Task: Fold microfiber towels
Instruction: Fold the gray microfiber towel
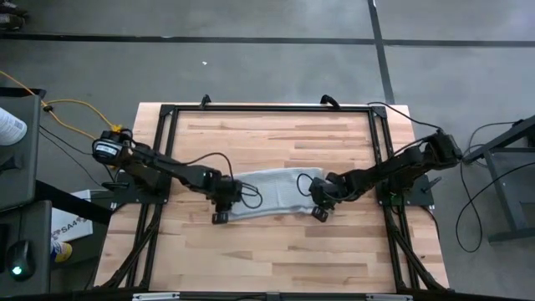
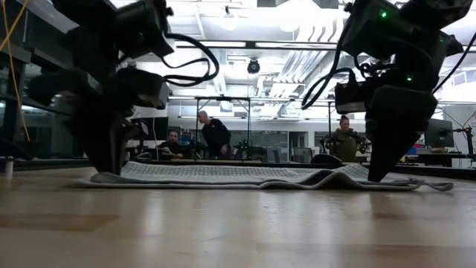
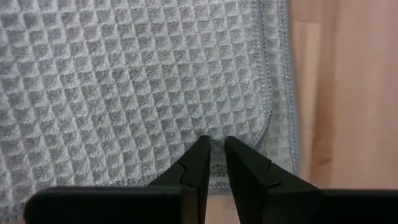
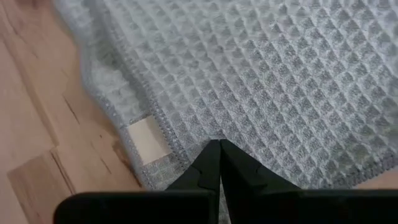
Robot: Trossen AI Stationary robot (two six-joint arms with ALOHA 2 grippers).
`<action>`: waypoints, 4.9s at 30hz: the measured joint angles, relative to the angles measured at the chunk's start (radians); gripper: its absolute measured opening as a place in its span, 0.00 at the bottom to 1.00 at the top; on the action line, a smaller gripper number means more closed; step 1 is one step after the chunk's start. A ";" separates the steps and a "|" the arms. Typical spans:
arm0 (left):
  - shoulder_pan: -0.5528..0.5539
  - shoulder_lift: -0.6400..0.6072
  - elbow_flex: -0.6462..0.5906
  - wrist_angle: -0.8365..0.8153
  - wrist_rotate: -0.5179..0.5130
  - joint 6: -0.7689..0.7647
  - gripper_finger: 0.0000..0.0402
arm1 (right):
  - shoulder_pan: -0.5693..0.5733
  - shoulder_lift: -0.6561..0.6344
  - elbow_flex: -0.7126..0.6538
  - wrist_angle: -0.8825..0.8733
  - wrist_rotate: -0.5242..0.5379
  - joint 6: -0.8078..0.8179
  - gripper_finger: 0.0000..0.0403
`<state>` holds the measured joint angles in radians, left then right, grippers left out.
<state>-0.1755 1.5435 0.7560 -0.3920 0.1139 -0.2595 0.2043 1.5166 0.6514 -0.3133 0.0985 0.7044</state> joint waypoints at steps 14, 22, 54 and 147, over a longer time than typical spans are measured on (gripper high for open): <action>-0.103 0.000 0.060 0.106 -0.043 -0.060 0.13 | -0.167 0.000 0.000 -0.011 0.047 -0.183 0.01; -0.100 -0.001 0.061 0.035 -0.156 0.015 0.01 | -0.192 0.000 0.000 -0.004 0.006 -0.201 0.01; -0.100 0.099 0.061 0.180 -0.097 0.046 0.00 | -0.384 0.000 0.002 0.080 -0.060 -0.400 0.01; 0.228 0.206 0.224 -0.146 0.147 0.699 0.04 | -0.354 0.023 0.007 0.046 -0.065 -0.052 0.01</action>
<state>0.0521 1.7493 0.9802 -0.5384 0.2611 0.4392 -0.1492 1.5397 0.6581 -0.2676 0.0336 0.6519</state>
